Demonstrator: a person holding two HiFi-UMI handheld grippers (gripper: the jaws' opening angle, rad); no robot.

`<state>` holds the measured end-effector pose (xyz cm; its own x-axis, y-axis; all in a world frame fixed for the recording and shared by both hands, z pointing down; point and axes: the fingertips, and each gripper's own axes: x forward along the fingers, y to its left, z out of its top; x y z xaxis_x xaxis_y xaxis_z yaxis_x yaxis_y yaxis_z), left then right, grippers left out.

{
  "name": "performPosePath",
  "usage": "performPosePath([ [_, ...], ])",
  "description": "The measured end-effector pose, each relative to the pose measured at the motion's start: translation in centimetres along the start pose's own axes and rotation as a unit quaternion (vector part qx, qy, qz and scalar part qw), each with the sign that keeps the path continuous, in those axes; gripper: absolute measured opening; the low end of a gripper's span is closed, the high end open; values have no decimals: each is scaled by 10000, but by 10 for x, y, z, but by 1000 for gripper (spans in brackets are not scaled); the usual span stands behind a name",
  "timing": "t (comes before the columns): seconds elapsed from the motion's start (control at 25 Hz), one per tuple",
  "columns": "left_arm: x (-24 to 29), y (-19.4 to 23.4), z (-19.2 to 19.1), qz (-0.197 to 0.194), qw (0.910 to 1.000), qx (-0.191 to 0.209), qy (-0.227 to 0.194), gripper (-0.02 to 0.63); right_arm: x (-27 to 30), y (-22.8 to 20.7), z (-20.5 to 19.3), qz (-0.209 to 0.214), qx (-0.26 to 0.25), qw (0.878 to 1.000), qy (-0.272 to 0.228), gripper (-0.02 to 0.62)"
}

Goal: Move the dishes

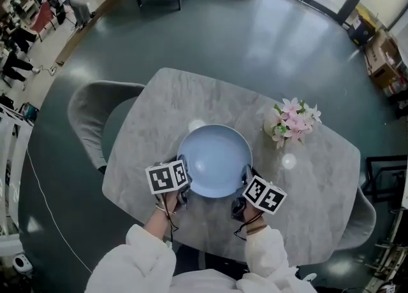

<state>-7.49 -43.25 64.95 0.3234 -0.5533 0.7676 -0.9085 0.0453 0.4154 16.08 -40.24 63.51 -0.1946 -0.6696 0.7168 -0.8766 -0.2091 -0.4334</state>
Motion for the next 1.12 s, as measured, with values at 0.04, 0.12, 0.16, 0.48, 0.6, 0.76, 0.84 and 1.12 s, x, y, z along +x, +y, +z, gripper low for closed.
performPosePath([
  [0.04, 4, 3, 0, 11, 10000, -8, 10, 21, 5, 0, -2, 0, 8, 10000, 17, 73],
  [0.12, 11, 8, -2, 19, 10000, -42, 39, 21, 13, -2, -4, -10, -4, 10000, 51, 74],
  [0.16, 15, 9, -4, 16, 10000, -69, 50, 21, 16, -3, -5, -16, -15, 10000, 69, 72],
  [0.48, 31, 20, -5, 25, 9998, -155, -80, 22, 36, -6, -11, 42, -78, 9999, 59, 72],
  [0.6, 31, 23, -5, 49, 9997, -187, -133, 22, 39, -6, -16, 92, -62, 9999, 92, 72],
  [0.76, 33, 25, -6, 100, 9997, -177, -117, 21, 40, -6, -22, 121, -32, 9997, 192, 72],
  [0.84, 34, 26, -6, 118, 9997, -156, -113, 22, 41, -6, -25, 154, -12, 9996, 251, 72],
  [1.12, 37, 26, -6, 119, 9998, -101, -88, 23, 43, -9, -29, 180, -37, 9994, 300, 72],
])
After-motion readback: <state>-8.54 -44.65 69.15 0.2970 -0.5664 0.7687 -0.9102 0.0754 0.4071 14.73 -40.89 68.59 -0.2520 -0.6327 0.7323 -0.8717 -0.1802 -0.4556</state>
